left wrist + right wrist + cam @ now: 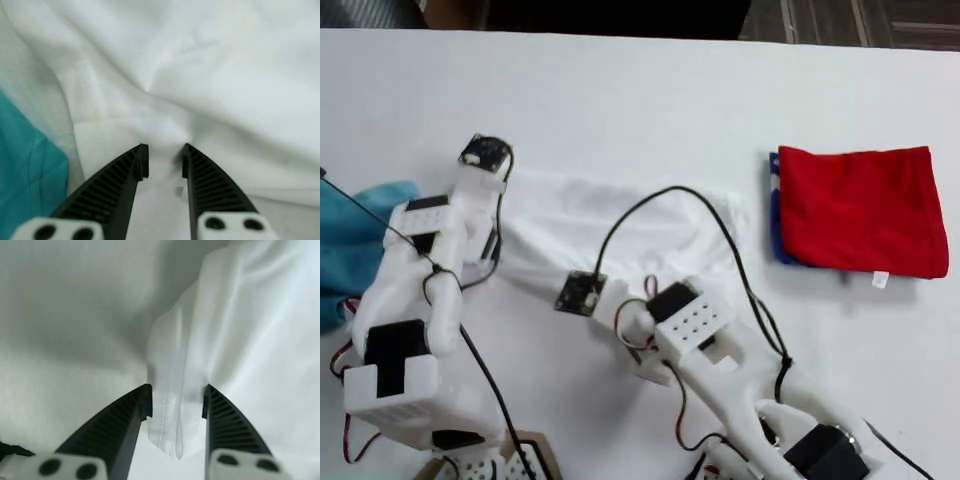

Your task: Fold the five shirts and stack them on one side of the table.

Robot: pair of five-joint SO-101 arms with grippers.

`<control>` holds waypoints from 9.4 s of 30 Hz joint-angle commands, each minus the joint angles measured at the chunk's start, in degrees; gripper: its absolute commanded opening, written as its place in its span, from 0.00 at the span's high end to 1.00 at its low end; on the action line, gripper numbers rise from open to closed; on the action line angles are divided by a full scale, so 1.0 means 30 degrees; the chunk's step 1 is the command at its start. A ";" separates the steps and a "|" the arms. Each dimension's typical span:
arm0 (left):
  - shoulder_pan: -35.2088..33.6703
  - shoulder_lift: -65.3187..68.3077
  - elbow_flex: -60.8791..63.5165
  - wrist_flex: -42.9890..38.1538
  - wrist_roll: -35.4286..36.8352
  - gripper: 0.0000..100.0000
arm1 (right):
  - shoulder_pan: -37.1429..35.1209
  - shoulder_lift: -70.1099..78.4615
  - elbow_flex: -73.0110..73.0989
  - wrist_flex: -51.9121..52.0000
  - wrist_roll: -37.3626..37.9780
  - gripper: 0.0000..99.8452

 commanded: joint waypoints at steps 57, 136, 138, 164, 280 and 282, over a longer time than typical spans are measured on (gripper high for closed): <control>-0.0088 -0.0440 0.0190 -0.0381 0.0029 0.86 | 0.7575 1.1385 -2.2769 0.8015 0.6505 0.98; -0.0059 -0.0410 0.0190 -0.0410 0.0029 0.87 | 0.9861 1.4139 -2.0894 0.2007 0.0645 0.98; -0.0059 -0.0410 0.0190 -0.0410 0.0029 0.87 | 0.9802 1.4081 -1.9429 0.1128 0.0645 0.98; -0.0029 -0.0410 0.0190 -0.0410 0.0000 0.87 | 0.7429 0.7810 -1.6762 0.0952 0.0381 0.98; -0.3048 1.4974 -3.1077 1.7524 -0.1465 0.76 | 0.7546 -1.1267 0.9436 -1.2410 -0.3487 0.80; -0.4015 1.4974 -3.1429 1.7055 -0.2139 0.76 | 0.7546 -1.1267 0.9465 -1.2674 -0.3487 0.84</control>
